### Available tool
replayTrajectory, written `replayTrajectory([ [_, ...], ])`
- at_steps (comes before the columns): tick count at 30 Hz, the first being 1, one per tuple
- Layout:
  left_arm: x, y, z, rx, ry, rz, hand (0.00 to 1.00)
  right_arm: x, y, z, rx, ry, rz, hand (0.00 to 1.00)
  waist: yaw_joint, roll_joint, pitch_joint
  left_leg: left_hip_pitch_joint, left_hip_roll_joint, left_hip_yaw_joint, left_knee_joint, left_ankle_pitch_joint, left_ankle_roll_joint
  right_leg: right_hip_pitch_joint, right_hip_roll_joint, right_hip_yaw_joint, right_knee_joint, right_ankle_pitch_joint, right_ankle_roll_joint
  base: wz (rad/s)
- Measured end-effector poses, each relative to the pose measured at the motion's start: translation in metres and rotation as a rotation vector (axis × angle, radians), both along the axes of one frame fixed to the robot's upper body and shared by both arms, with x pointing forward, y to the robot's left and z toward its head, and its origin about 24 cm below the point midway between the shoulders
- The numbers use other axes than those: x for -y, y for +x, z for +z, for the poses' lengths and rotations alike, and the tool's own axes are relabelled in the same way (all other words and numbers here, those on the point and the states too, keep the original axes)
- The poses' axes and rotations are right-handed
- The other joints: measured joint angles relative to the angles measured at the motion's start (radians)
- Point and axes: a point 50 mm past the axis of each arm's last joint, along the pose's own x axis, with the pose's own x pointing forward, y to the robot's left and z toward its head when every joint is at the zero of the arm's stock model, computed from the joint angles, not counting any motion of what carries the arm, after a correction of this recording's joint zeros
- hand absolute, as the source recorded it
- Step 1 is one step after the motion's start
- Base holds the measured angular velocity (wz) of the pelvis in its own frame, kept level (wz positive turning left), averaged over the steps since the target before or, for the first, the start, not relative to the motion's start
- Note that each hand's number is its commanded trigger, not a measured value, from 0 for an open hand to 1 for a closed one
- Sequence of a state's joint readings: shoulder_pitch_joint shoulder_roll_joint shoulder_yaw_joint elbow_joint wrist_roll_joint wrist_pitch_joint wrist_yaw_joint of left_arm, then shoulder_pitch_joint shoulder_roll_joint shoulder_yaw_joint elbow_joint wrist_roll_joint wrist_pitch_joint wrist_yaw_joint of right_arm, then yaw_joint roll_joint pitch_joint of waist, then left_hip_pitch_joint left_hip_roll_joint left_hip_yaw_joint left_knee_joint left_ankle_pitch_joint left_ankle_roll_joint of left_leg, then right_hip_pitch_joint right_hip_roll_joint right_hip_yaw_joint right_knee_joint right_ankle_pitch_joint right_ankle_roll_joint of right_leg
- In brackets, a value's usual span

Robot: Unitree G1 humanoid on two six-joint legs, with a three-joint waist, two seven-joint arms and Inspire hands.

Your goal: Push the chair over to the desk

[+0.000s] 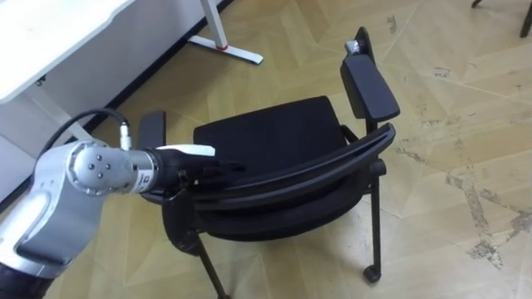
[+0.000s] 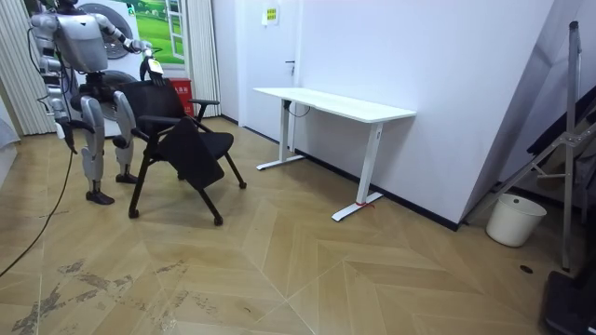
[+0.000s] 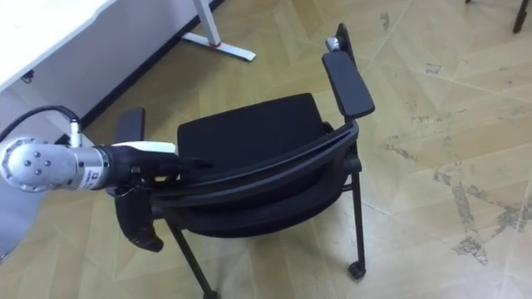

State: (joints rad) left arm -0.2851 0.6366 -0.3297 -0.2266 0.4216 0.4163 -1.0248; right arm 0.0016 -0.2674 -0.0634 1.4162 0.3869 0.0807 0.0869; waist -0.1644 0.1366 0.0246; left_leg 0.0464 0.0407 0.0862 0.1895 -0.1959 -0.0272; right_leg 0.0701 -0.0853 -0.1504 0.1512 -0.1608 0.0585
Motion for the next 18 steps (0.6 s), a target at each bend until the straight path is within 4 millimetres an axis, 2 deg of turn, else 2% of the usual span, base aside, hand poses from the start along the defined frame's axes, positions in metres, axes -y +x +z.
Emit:
replayTrajectory([
  [3,0.004,0.002,-0.002,0.053,0.002,0.016,0.00,-0.001,0.000,-0.001,-0.001,-0.002,-0.005,0.00,-0.001,-0.008,-0.0019,0.004,0.000,0.001,-0.001,0.000,0.000,0.003,0.000,-0.002,0.001,0.000,0.000,0.00],
  [9,0.006,0.000,-0.019,0.107,-0.029,0.072,0.00,-0.002,0.001,-0.001,0.002,-0.041,-0.011,0.00,-0.023,-0.018,-0.0064,0.007,0.001,0.009,-0.002,0.000,0.000,0.000,0.001,0.007,0.006,0.000,0.000,-0.02],
  [15,0.002,0.006,-0.031,0.180,-0.036,0.162,0.00,-0.006,-0.016,-0.004,-0.038,-0.069,-0.047,0.00,-0.024,-0.035,-0.0053,0.012,0.001,0.020,-0.005,0.000,0.000,-0.001,0.001,0.019,0.014,0.000,0.000,-0.05],
  [16,0.000,0.005,-0.034,0.191,-0.043,0.189,0.00,-0.007,-0.018,-0.004,-0.042,-0.068,-0.048,0.00,-0.025,-0.044,-0.0024,0.018,0.001,0.023,-0.007,0.000,0.000,-0.001,0.002,0.023,0.014,0.000,0.000,-0.09],
  [18,0.000,0.006,-0.037,0.218,-0.042,0.202,0.00,-0.007,-0.021,-0.004,-0.048,-0.070,-0.050,0.00,-0.025,-0.054,-0.0016,0.020,0.001,0.028,-0.008,0.000,0.000,-0.001,0.001,0.027,0.015,0.000,0.000,-0.09],
])
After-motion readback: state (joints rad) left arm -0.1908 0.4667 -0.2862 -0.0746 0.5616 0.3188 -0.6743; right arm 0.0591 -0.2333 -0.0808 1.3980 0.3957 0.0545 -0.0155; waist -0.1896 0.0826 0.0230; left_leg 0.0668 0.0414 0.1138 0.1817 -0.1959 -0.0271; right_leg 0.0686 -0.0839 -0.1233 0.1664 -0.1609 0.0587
